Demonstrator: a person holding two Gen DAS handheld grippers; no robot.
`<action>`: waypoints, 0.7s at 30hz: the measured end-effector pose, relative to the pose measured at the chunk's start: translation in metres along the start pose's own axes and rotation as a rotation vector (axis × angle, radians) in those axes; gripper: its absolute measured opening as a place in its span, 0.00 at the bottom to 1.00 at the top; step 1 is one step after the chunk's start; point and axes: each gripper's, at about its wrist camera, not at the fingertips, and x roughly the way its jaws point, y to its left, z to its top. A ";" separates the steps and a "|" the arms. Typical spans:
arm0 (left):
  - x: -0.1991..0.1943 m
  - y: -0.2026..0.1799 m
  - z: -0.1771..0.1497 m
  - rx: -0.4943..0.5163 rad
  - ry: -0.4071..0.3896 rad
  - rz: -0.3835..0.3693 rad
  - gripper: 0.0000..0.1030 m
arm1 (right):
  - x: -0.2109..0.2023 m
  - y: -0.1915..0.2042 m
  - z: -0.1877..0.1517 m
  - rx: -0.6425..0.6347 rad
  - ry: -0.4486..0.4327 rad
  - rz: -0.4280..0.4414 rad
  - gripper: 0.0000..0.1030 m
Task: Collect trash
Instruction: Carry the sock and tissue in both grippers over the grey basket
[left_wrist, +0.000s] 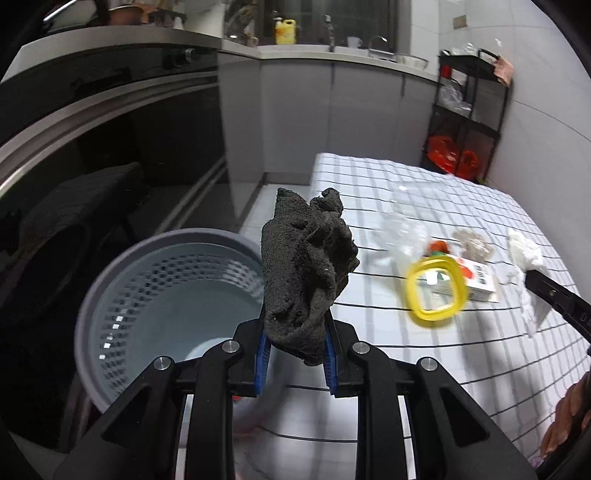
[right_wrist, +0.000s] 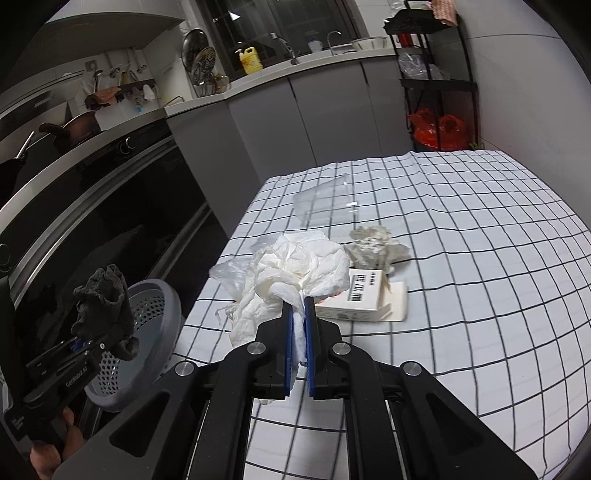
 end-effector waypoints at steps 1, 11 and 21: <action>0.000 0.005 -0.001 -0.003 -0.002 0.012 0.23 | 0.002 0.004 0.000 -0.008 0.002 0.004 0.06; 0.019 0.074 -0.006 -0.086 0.009 0.136 0.23 | 0.035 0.065 -0.009 -0.082 0.062 0.110 0.06; 0.026 0.114 -0.004 -0.142 0.035 0.176 0.23 | 0.065 0.151 -0.020 -0.232 0.119 0.279 0.06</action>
